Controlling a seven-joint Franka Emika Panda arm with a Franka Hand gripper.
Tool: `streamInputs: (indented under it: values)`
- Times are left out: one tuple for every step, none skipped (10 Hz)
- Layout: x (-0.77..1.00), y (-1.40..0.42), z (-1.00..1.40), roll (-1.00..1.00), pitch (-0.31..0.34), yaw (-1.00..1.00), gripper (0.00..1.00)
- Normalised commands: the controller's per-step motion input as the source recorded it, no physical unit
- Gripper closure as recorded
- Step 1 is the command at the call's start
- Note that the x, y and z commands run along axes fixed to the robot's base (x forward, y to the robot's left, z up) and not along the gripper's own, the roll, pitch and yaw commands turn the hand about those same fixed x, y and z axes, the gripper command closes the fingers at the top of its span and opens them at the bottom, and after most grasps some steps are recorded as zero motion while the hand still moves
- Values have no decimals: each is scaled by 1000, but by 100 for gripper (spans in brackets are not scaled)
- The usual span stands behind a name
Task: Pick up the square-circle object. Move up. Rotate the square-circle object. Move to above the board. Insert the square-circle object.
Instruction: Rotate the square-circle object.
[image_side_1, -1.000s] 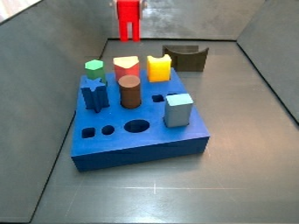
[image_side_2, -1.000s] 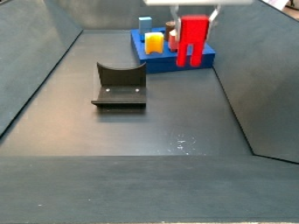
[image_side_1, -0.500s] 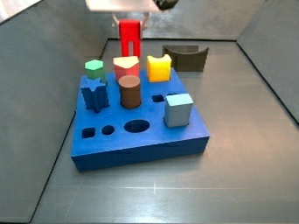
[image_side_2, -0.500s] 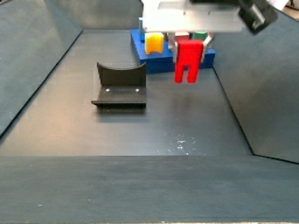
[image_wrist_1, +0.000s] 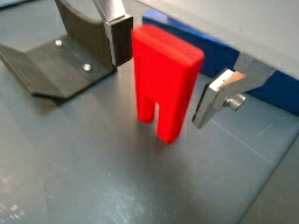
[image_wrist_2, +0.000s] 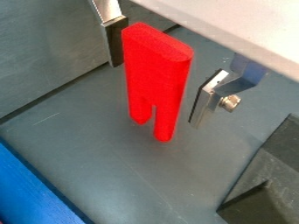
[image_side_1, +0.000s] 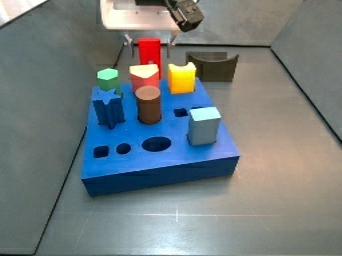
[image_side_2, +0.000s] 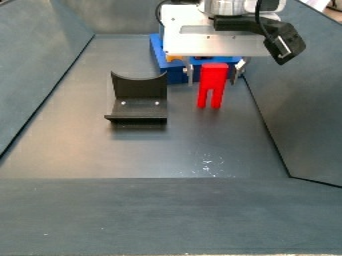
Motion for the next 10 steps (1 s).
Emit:
streamInputs:
  values:
    - [-20,0,1000,28,18,-53,0]
    - [-29,1,1000,24,28,-50,0]
    - [-24,1,917,13,43,-45,0]
    - [-19,2,755,5,51,-41,0]
    - [-15,2,526,-7,54,-36,0]
    - [-13,1,408,-13,54,-34,0]
    - [-9,1,173,-26,62,-30,0]
    - [0,0,0,-3,5,1000,0]
    - [11,-1,-23,-2,4,1000,0]
    - [14,-6,-16,-2,4,1000,0]
